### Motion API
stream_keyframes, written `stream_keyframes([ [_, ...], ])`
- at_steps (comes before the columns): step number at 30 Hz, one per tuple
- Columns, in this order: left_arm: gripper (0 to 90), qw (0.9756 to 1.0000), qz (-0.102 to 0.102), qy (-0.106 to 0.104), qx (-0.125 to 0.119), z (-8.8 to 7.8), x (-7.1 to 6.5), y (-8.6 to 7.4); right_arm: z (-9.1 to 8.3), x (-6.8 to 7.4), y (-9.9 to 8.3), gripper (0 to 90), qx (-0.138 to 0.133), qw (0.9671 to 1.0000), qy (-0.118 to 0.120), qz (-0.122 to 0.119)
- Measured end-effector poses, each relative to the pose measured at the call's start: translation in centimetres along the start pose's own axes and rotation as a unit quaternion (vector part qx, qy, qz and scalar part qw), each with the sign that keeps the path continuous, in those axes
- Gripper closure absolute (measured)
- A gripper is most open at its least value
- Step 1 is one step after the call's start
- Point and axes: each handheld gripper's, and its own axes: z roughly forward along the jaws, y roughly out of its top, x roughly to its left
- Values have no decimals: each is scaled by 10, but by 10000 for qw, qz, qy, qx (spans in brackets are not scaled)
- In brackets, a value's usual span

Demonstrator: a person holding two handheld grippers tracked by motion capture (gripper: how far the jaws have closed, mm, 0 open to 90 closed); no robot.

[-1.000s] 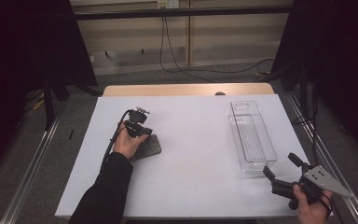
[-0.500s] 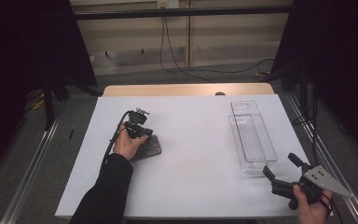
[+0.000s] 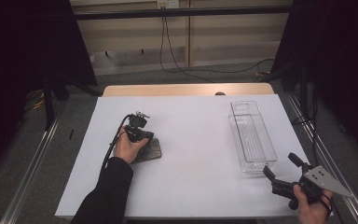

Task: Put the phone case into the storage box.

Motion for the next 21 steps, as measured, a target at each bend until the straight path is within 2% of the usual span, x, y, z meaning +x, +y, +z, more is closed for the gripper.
stream_keyframes([
  [1,900,10000,44,-36,40,-1,1,-1,0,0,0,0,-1,10000,4,-15],
  [4,900,9999,6,-114,16,-1,0,-2,0,0,0,0,7,10000,1,-10],
  [9,900,9999,94,-100,-37,-3,-4,-8,0,0,0,0,12,10000,5,-7],
  [11,900,9999,37,-135,-96,-3,-5,-10,0,0,0,0,9,10000,6,-3],
  [13,900,9998,105,-155,-82,-4,-4,-11,0,0,0,0,10,10000,7,-3],
  [15,900,9998,100,-87,-141,-4,-6,-12,0,0,0,0,16,10000,5,-4],
  [18,900,9996,288,-27,-70,-5,-9,-12,1,0,-1,0,31,10000,-2,-10],
  [21,900,9995,321,10,-63,-5,-11,-13,1,1,-1,0,33,10000,3,-8],
])
